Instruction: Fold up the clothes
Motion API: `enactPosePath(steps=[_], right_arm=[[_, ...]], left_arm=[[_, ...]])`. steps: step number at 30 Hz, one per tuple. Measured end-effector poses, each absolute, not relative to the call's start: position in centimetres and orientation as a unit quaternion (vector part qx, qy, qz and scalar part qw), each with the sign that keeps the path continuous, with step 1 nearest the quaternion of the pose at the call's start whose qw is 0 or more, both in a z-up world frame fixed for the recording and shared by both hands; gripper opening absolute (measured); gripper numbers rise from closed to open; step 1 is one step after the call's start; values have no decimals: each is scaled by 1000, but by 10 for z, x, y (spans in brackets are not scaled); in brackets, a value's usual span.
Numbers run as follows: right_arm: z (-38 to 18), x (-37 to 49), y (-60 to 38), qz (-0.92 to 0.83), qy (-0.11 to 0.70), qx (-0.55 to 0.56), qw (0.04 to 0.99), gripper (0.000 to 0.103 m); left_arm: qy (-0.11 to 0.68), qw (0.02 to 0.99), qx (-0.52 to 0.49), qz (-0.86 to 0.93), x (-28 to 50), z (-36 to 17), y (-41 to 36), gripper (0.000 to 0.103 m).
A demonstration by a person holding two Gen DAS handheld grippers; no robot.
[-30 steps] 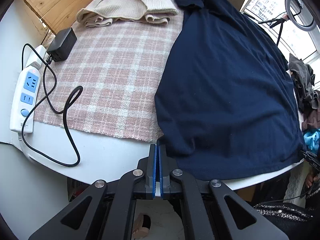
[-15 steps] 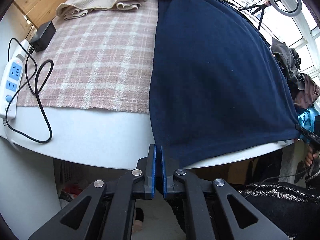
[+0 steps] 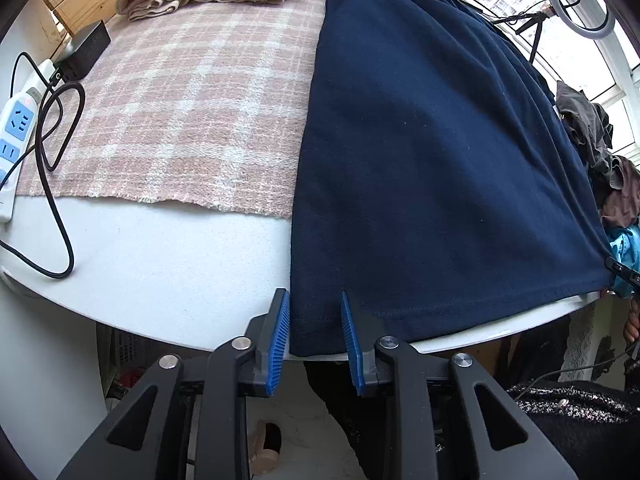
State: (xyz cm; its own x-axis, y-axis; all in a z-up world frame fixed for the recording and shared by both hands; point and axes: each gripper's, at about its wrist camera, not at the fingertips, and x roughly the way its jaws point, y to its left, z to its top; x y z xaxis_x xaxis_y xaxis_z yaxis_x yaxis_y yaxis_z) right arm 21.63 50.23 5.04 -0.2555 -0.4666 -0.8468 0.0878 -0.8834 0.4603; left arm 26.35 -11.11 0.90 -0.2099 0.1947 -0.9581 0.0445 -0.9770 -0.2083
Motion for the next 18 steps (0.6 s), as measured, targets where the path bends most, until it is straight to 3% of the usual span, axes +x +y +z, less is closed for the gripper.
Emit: enactPosePath(steps=[7, 8, 9, 10, 18], right_arm=[[69, 222, 484, -776, -185, 561, 220, 9], [72, 225, 476, -773, -180, 559, 240, 15], [73, 228, 470, -772, -176, 557, 251, 35], [72, 230, 467, -774, -174, 553, 253, 47], [31, 253, 484, -770, -221, 558, 216, 47]], left_arm=[[-109, 16, -596, 795, 273, 52, -139, 1], [-111, 9, -590, 799, 276, 61, -145, 1], [-114, 2, -585, 803, 278, 69, -152, 1], [-114, -7, -581, 806, 278, 75, -159, 1], [-79, -38, -601, 795, 255, 62, -173, 1]])
